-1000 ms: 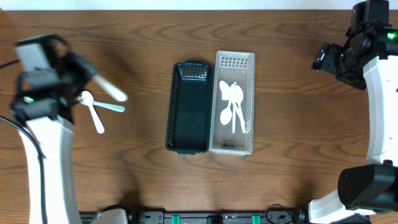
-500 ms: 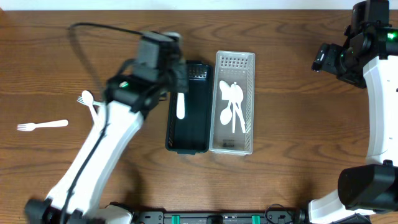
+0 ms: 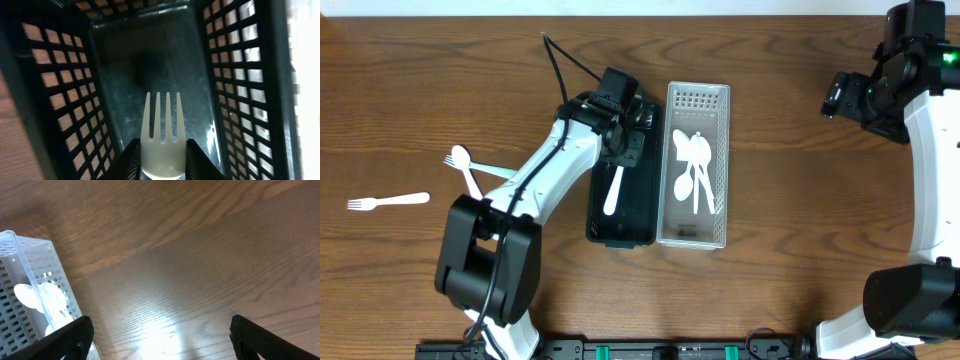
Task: Pack container
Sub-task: 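Carry the fork into the black basket and open left gripper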
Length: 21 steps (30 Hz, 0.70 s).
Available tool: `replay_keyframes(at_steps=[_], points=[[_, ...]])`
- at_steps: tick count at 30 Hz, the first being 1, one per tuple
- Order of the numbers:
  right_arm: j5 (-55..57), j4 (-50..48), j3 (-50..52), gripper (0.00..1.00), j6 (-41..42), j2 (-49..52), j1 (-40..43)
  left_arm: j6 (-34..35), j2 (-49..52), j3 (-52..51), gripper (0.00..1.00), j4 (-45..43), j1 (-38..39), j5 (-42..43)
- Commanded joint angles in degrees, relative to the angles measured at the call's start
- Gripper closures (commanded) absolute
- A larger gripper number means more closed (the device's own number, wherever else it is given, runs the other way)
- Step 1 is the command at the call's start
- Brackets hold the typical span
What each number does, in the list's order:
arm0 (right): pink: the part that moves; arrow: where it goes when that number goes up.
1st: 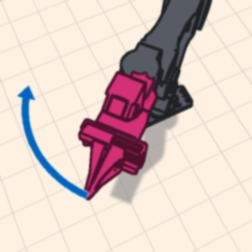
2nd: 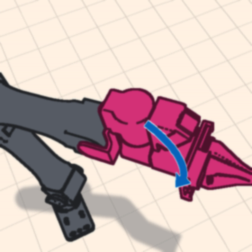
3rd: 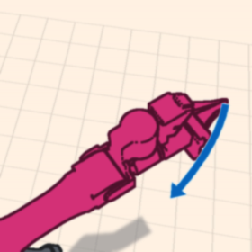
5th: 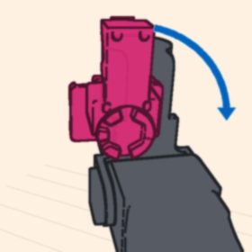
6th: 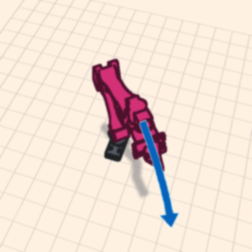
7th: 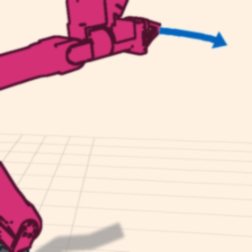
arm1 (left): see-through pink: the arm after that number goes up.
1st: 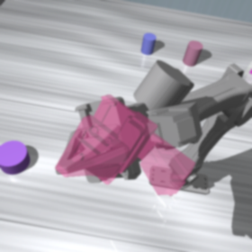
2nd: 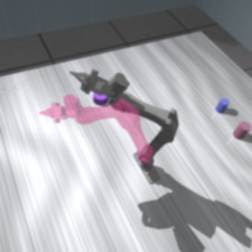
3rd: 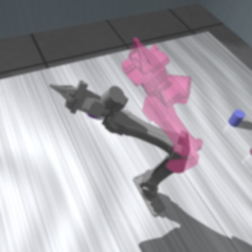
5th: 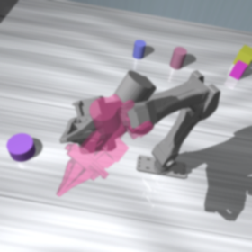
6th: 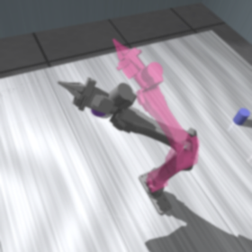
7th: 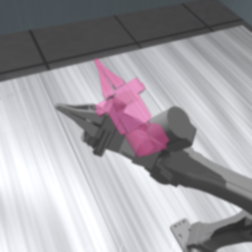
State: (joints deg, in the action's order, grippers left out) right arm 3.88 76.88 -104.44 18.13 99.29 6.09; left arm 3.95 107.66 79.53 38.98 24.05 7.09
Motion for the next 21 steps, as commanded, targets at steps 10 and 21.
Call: replay_keyframes(at_steps=[10,21], points=[[0.6,0.1,0.1,0.10,-1.0,0.4,0.3,-4.0,0.2,0.5,0.34,1.7,-0.1,-0.7],[0.6,0.0,0.1,0.10,-1.0,0.4,0.3,-5.6,-17.4,12.4,0.28,8.1,-3.3,-23.0]])
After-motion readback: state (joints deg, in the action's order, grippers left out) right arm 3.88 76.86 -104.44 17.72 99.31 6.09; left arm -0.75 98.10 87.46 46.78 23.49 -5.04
